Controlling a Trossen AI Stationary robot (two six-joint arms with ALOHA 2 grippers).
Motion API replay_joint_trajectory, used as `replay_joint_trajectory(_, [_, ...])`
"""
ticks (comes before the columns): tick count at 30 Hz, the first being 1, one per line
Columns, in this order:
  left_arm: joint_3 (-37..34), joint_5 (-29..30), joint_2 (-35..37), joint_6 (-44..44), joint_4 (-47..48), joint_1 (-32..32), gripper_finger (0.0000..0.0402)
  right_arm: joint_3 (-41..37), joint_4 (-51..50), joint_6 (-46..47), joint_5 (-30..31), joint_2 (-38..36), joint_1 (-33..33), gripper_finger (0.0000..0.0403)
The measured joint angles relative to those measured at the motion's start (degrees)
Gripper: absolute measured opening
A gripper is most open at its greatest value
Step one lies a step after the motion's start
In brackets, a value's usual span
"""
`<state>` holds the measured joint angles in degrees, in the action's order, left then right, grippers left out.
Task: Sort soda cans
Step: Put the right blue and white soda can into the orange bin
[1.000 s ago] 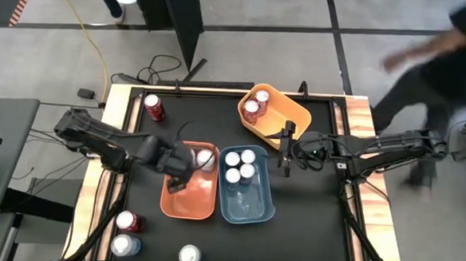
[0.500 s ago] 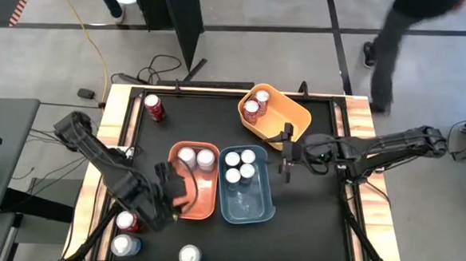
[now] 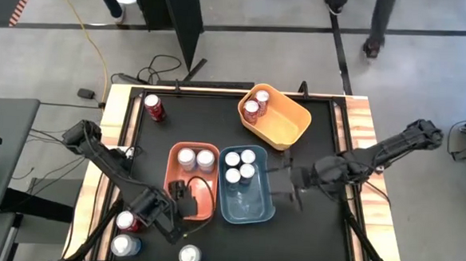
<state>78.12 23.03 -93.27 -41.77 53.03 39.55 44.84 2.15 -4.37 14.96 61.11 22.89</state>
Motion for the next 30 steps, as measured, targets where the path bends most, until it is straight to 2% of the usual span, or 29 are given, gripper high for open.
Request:
replay_joint_trajectory(4, [0.0,-3.3,-0.2,0.5,-3.4,0.2,0.0359,0.0,1.3,-0.6,0.0,-0.1,3.1,0.0323])
replay_joint_trajectory(10, [0.0,-10.7,-0.5,-4.6,-3.7,1.0,0.0359,0.0,1.4,0.0,0.1,0.0,5.0,0.0323])
replay_joint_trajectory(15, [0.0,-10.6,0.0,-6.8,-5.3,4.0,0.0359,0.0,1.2,2.8,0.1,0.0,5.3,0.0323])
replay_joint_trajectory(24, [0.0,-8.2,-0.4,-6.9,-17.0,8.0,0.0359,0.0,0.4,3.6,0.1,0.0,5.7,0.0323])
replay_joint_trajectory(30, [0.0,-7.1,-0.5,-7.9,-16.9,9.5,0.0359,0.0,0.0,3.8,0.1,0.1,5.0,0.0323])
